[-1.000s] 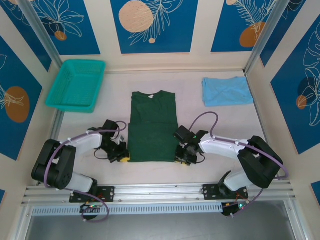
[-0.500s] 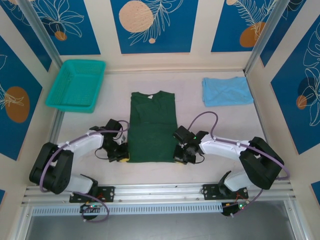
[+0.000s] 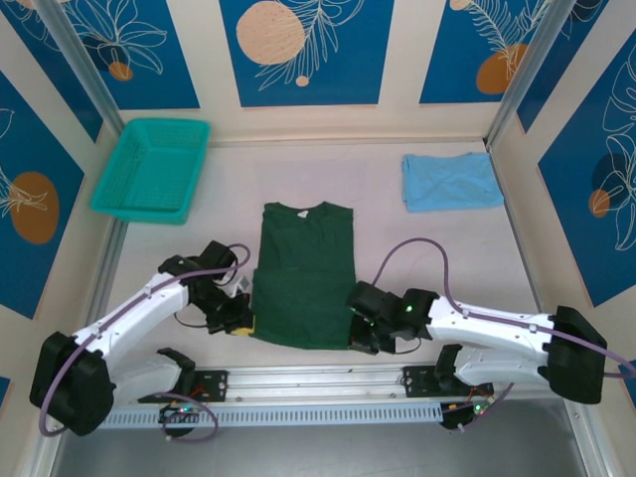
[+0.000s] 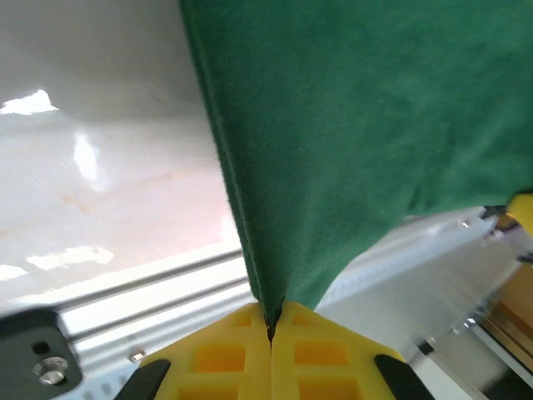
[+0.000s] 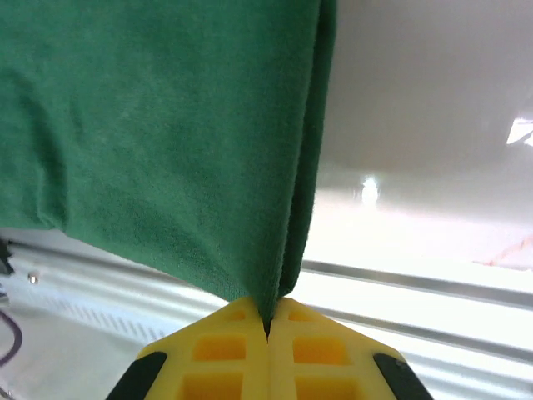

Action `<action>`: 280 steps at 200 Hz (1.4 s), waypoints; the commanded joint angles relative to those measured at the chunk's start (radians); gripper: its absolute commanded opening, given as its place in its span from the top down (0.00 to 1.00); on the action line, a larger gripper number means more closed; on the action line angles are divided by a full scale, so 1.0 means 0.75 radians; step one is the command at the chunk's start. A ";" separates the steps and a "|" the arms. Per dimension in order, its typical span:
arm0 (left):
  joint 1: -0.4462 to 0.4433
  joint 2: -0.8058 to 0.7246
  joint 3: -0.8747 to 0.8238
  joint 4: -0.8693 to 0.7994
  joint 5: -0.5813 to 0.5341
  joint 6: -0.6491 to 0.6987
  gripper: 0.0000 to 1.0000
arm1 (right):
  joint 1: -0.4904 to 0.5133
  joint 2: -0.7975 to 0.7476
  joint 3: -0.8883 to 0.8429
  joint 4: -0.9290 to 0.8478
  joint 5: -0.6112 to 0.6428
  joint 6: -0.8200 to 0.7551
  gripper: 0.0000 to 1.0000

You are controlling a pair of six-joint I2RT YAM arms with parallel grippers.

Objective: Fold and stack the t-shirts

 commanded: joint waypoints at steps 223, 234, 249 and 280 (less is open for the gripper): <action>0.442 1.332 1.493 0.212 -0.027 -0.102 0.98 | -1.117 1.457 1.787 -0.511 -0.428 -0.539 1.00; 0.457 1.447 1.648 0.144 -0.085 -0.110 0.82 | -1.136 1.616 1.980 -0.602 -0.426 -0.544 0.95; 0.468 1.553 1.805 0.097 -0.155 -0.128 0.32 | -1.170 1.815 2.216 -0.796 -0.362 -0.517 0.75; 0.474 1.649 2.046 0.036 -0.126 -0.109 0.12 | -1.239 1.740 2.104 -0.704 -0.262 -0.390 0.53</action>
